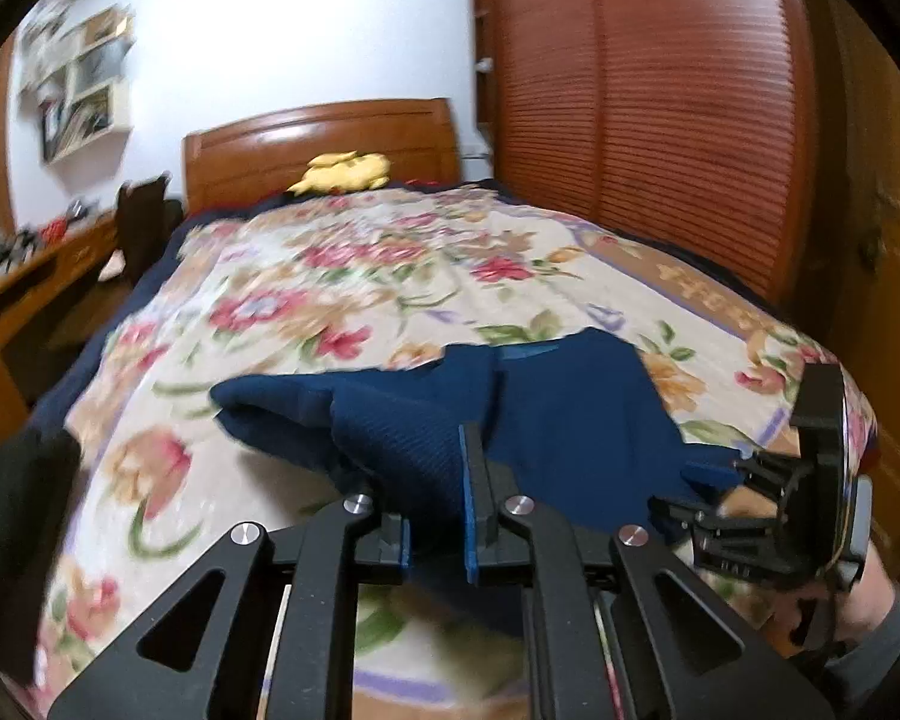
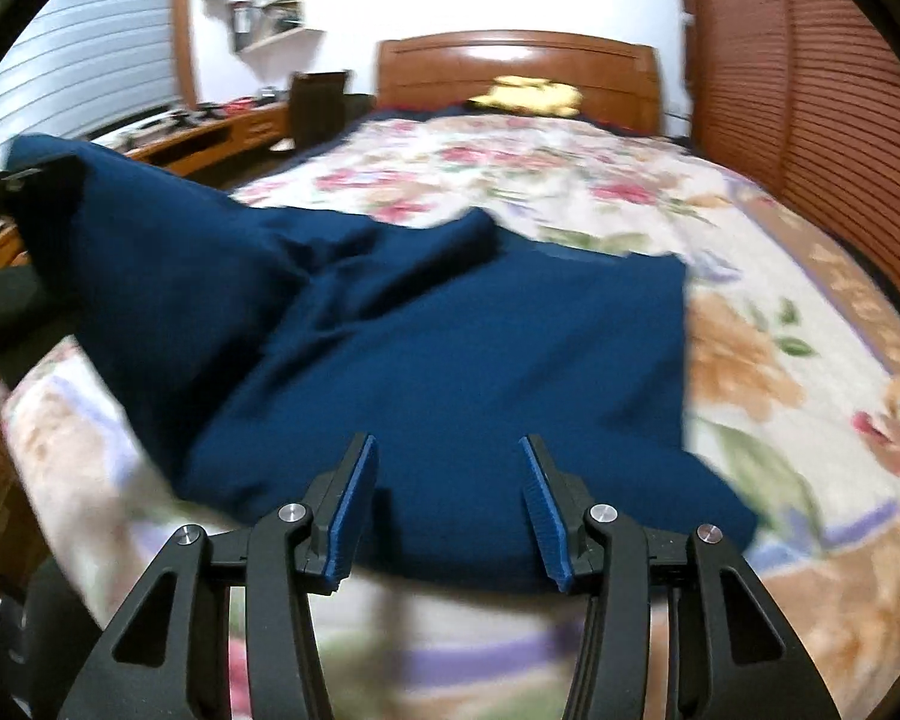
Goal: Fold large clothes
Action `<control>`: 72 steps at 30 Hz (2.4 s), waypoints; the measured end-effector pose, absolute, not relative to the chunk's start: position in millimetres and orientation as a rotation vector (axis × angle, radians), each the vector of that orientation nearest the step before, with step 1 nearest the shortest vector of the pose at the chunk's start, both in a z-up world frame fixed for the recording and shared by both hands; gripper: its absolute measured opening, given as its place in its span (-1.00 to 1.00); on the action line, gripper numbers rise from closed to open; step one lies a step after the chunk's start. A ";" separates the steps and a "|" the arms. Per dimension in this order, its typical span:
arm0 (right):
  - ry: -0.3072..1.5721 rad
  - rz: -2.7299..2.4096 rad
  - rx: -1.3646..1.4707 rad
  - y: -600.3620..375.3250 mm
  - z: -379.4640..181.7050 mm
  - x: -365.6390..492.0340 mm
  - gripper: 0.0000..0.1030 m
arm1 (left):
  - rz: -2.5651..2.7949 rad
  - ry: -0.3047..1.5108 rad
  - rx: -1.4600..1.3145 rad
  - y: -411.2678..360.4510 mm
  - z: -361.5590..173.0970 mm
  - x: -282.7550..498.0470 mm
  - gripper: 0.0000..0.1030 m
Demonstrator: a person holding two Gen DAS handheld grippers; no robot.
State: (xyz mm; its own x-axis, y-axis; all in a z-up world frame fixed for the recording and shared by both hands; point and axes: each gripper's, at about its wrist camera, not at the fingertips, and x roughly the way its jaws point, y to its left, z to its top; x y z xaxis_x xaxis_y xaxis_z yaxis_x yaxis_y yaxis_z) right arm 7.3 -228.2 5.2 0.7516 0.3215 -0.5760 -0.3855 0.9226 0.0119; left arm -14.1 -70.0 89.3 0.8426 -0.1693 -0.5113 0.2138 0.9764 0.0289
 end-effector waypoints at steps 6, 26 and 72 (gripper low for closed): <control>0.606 0.279 -0.049 -280.6 13.9 12.4 -0.02 | -0.278 0.528 0.195 -134.6 93.3 -5.1 -0.79; 0.567 0.141 -0.058 -337.8 24.2 -12.3 -0.02 | -0.456 0.690 0.268 -259.5 14.4 28.5 -0.78; 0.500 0.373 -0.244 -227.6 69.7 57.2 -0.02 | -0.241 0.532 0.001 -16.2 0.5 0.6 0.54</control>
